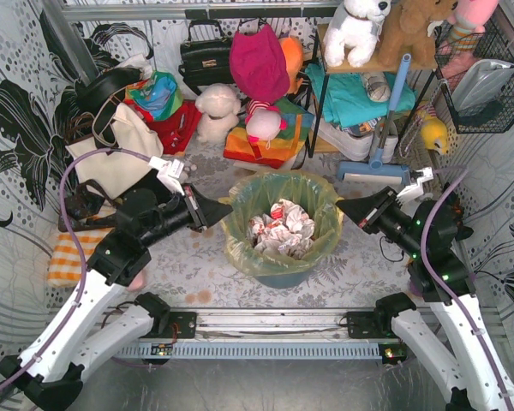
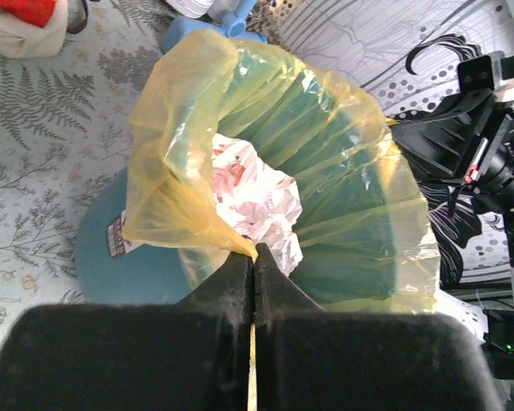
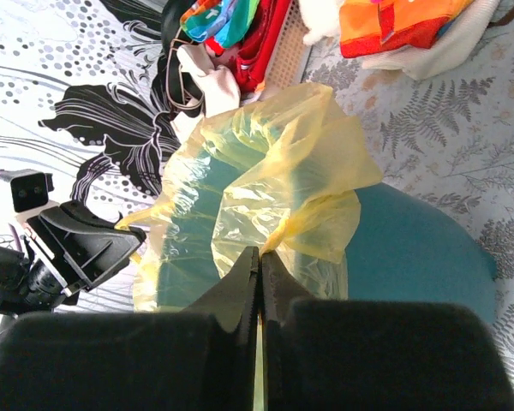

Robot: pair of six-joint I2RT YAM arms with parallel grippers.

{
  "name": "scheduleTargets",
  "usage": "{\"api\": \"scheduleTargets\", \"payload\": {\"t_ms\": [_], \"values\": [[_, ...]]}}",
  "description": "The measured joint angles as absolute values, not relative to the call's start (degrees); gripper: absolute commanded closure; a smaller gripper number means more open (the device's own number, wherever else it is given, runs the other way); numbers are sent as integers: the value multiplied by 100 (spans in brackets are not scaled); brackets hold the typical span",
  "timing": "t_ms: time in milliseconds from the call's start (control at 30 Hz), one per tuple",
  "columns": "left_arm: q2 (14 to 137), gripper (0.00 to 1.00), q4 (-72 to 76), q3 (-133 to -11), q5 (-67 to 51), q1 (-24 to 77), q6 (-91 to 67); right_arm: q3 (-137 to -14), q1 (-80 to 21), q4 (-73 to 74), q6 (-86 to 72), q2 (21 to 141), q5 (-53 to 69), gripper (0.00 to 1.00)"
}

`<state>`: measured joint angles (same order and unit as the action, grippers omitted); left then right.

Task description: Tie the trash bag

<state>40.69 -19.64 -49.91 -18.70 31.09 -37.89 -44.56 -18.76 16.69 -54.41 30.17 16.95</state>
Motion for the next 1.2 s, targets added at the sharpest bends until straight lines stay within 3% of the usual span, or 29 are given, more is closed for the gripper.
{"api": "scheduleTargets", "payload": {"t_ms": [633,1000,1200], "values": [[5111,100,-1201,-5384,-3039,3148,-4071,-4512,-1929,388,-5636,4204,3046,100],[5942,100,-766,-5826,-3157,3583,-4064,-4685,-3234,-499,-5634,5218,2877,100],[6160,100,-495,-6036,-3103,3726,-4040,-4818,-3358,-928,-5636,5446,2816,100]]}}
